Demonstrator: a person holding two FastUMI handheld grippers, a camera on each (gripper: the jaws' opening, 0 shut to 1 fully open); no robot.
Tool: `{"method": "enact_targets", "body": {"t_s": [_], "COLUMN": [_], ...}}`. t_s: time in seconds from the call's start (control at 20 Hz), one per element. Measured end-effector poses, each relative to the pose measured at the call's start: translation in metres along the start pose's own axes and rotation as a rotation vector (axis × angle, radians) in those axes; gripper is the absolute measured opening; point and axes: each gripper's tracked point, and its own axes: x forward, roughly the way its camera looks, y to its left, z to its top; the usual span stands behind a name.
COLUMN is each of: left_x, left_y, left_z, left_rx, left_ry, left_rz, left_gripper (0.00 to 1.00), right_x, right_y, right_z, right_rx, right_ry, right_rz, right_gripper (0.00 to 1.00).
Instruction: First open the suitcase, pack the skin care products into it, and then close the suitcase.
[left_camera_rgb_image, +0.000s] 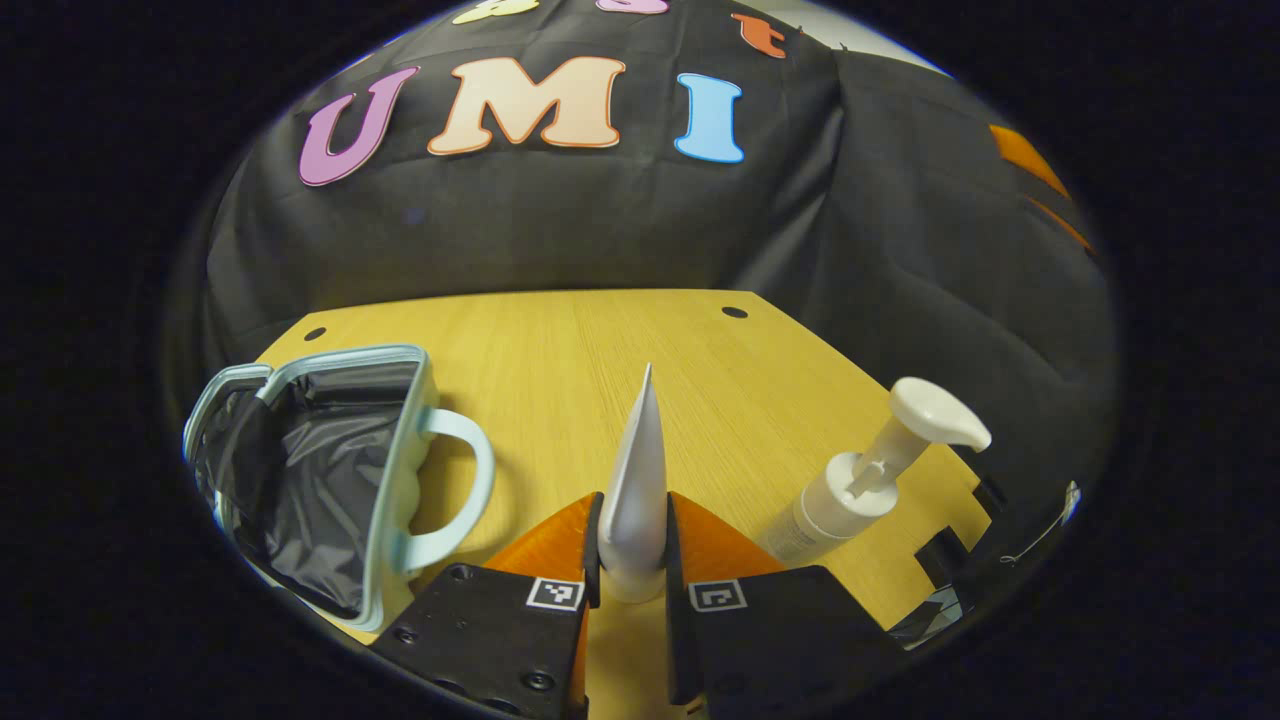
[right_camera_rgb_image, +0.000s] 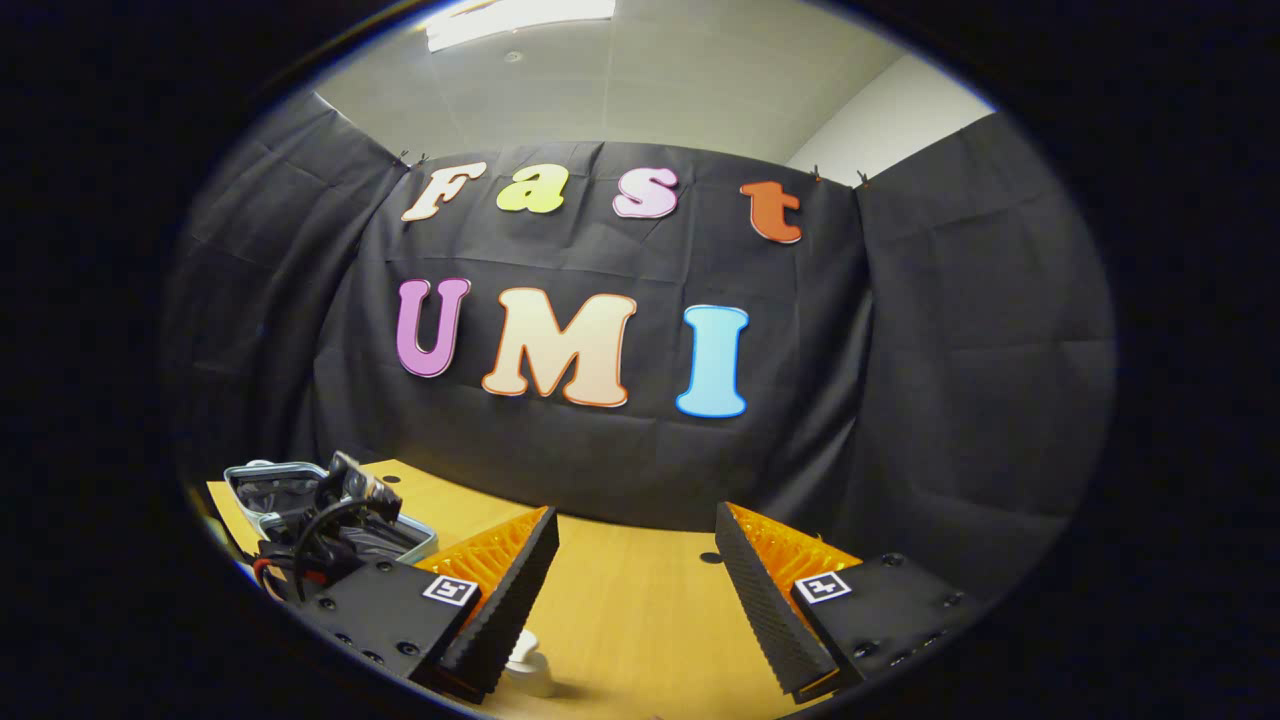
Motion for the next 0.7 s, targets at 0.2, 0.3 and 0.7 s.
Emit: {"method": "enact_targets", "body": {"t_s": [0.2, 0.3, 0.7], "left_x": [-0.03, -0.046, -0.095], "left_y": [0.023, 0.031, 0.057], "left_z": [0.033, 0.048, 0.091], "left_rx": [-0.005, -0.016, 0.008], "left_ry": [-0.043, -0.067, -0.143], "left_rz": [0.035, 0.052, 0.124], "left_gripper": [0.24, 0.24, 0.23], "right_x": [0.013, 0.014, 0.001], "right_y": [0.039, 0.054, 0.087], "right_z": [-0.046, -0.075, -0.17], "right_rx": [0.026, 0.03, 0.007], "right_ry": [0.074, 0.132, 0.294], "right_rz": [0.075, 0.106, 0.187], "right_gripper": [0.99, 0.99, 0.99]}}
